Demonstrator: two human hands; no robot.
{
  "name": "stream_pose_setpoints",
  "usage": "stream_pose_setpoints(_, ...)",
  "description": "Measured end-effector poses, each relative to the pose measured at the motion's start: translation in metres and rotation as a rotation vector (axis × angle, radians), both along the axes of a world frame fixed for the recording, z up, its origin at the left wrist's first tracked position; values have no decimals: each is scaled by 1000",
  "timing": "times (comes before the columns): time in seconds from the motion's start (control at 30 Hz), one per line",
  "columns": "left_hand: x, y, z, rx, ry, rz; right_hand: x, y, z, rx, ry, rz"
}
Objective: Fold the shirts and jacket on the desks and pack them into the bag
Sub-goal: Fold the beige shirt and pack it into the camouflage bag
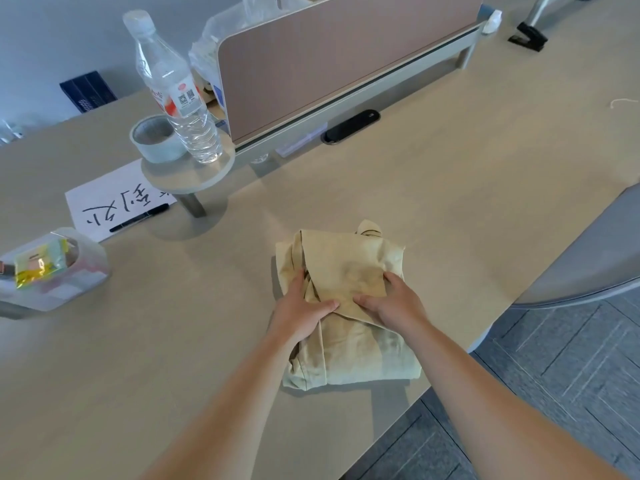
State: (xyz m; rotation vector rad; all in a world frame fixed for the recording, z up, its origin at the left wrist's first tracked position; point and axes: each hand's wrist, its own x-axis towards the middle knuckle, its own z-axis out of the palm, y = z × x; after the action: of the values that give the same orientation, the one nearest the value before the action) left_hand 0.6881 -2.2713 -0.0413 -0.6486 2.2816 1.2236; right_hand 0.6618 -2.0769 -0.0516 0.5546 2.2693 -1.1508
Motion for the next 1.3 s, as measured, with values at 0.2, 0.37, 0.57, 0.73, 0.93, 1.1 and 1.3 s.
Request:
stream_pose_setpoints(0.2,12,4,-1,132,103,-17,20,14,-1,-236,107,-11)
stream_pose_setpoints(0.37,23,5,-5,264,191,20,29,16,-9,-304,184,-1)
stream_pose_setpoints(0.57,19,12,5,363,243,102,34,21,3,-263,279,-61)
stream_pose_setpoints(0.73,4,25,67,404,383,96,19,33,65,-253,405,-68)
stream_pose_setpoints(0.93,-10,46,181,269,546,-135,21,58,181,-251,532,-112)
stream_pose_setpoints(1.1,-14,82,243,309,637,-231,41,94,257,-197,642,-200)
stream_pose_setpoints(1.3,-15,153,275,377,682,-327,69,159,301,-124,723,-315)
